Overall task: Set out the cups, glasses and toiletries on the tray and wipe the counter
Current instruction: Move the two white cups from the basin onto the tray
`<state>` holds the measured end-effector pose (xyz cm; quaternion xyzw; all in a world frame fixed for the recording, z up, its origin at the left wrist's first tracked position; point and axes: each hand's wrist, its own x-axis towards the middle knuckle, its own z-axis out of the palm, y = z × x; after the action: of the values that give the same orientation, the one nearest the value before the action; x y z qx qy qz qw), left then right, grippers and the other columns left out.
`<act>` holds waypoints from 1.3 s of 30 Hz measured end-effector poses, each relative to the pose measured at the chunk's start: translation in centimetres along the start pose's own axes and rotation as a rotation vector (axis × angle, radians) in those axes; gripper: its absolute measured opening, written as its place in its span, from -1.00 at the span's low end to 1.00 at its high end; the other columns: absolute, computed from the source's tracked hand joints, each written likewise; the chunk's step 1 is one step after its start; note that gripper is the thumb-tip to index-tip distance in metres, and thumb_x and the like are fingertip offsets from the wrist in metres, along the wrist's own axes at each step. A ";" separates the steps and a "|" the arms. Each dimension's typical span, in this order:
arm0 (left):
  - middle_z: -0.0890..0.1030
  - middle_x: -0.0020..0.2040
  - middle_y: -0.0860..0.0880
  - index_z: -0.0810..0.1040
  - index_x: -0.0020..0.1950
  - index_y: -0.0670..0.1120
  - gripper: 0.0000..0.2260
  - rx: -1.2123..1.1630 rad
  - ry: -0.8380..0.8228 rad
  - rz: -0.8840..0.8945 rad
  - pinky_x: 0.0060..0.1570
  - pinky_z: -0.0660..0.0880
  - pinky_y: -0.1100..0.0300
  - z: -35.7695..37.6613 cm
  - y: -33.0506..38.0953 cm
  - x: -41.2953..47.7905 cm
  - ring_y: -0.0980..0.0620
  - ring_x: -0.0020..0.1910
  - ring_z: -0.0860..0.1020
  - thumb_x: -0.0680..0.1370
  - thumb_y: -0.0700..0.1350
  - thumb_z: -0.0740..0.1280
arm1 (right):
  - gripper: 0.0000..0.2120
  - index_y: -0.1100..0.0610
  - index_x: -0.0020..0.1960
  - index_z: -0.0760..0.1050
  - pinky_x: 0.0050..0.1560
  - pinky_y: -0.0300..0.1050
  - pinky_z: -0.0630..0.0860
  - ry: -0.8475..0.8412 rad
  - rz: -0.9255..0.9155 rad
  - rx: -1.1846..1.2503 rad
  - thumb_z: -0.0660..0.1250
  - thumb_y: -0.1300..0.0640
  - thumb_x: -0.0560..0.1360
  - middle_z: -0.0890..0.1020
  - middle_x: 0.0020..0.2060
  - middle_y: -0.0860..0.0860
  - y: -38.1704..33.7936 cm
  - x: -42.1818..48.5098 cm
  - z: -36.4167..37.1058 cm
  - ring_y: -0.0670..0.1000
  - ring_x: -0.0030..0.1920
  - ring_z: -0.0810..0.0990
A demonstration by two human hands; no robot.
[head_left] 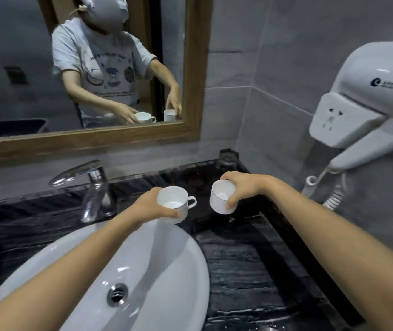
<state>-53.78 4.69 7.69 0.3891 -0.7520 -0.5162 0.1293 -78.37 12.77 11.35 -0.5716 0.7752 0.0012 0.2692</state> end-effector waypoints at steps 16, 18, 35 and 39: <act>0.54 0.16 -0.09 0.46 0.22 -0.12 -0.16 0.144 0.119 -0.124 0.00 0.49 0.08 8.9 1.3 12.0 -0.09 0.11 0.51 -0.04 0.10 0.48 | -0.18 0.17 0.50 0.10 0.34 -0.01 0.36 0.081 0.086 0.054 0.47 0.17 0.38 0.21 0.44 0.09 9.7 6.6 -0.7 0.15 0.40 0.31; 0.54 0.14 -0.09 0.46 0.22 -0.13 -0.21 0.140 0.121 -0.127 0.00 0.49 0.08 9.2 1.3 12.2 -0.09 0.10 0.51 0.02 0.05 0.51 | -0.18 0.18 0.50 0.09 0.36 0.01 0.35 0.084 0.092 0.068 0.47 0.18 0.38 0.20 0.45 0.11 9.9 7.0 -0.4 0.15 0.41 0.29; 0.54 0.11 -0.07 0.48 0.18 -0.13 -0.28 0.109 0.158 -0.139 -0.09 0.43 0.15 10.1 1.1 13.3 -0.06 0.07 0.51 0.04 0.02 0.49 | -0.18 0.15 0.50 0.12 0.35 -0.04 0.32 0.107 0.071 0.145 0.46 0.25 0.35 0.21 0.45 0.13 10.8 8.7 0.4 0.14 0.43 0.26; 0.52 0.17 -0.08 0.46 0.20 -0.12 -0.14 0.120 0.162 -0.143 -0.05 0.45 0.13 10.2 1.0 13.5 -0.07 0.10 0.51 -0.08 0.13 0.46 | -0.22 0.14 0.48 0.16 0.35 -0.02 0.32 0.094 0.067 0.162 0.45 0.22 0.36 0.22 0.42 0.15 11.1 8.8 0.4 0.16 0.41 0.28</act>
<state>-69.26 2.07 1.33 0.4893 -0.7388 -0.4451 0.1292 -89.79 8.90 3.93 -0.5210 0.8032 -0.0791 0.2778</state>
